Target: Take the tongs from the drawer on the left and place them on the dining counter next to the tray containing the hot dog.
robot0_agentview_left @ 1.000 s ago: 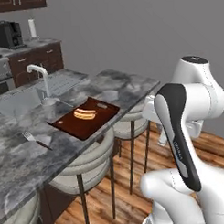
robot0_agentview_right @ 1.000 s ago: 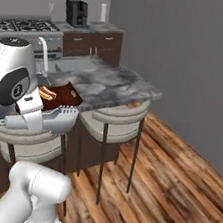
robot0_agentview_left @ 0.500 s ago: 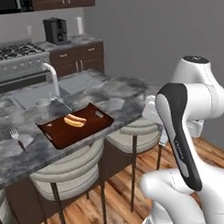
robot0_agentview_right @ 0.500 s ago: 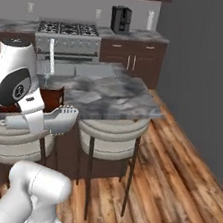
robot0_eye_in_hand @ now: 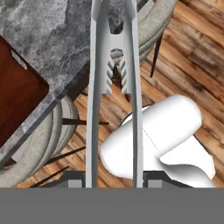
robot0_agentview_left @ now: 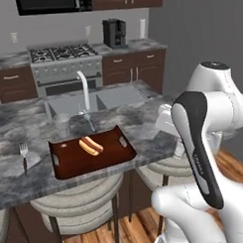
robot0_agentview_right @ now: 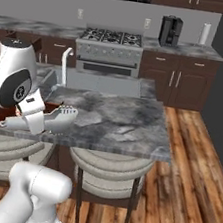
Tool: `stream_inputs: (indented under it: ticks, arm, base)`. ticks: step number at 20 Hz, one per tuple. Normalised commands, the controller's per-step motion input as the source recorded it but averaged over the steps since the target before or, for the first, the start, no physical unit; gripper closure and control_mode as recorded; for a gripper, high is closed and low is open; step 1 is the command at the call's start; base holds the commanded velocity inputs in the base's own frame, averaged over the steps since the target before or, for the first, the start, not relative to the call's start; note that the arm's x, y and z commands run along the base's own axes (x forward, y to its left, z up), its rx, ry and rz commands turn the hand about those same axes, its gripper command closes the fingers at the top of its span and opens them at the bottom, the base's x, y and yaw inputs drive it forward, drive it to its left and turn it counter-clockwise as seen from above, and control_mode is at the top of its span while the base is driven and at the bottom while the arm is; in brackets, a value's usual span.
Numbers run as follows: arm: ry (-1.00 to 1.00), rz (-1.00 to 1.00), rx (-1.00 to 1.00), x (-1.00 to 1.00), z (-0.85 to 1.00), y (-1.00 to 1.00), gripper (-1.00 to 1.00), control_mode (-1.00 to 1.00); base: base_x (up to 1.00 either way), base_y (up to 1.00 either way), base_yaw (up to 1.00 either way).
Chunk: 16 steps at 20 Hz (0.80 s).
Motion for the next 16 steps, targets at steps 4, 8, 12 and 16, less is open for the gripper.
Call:
stream_inputs:
  ticks: [4,8,12,16]
  arm:
    - [0.00,0.00,0.00,0.00,0.00,0.00,1.00,1.00]
    - [0.00,0.00,0.00,0.00,0.00,0.00,1.00,1.00]
    - [0.00,0.12,0.00,0.51,-0.01,-0.24,1.00,-1.00]
    - [0.00,0.18,0.00,0.80,-0.10,-0.56,1.00,-1.00]
  base:
    - [0.96,-0.01,0.14]
    - [0.66,-0.04,0.12]
    - [0.16,-0.06,0.04]
    - [0.00,0.00,0.00]
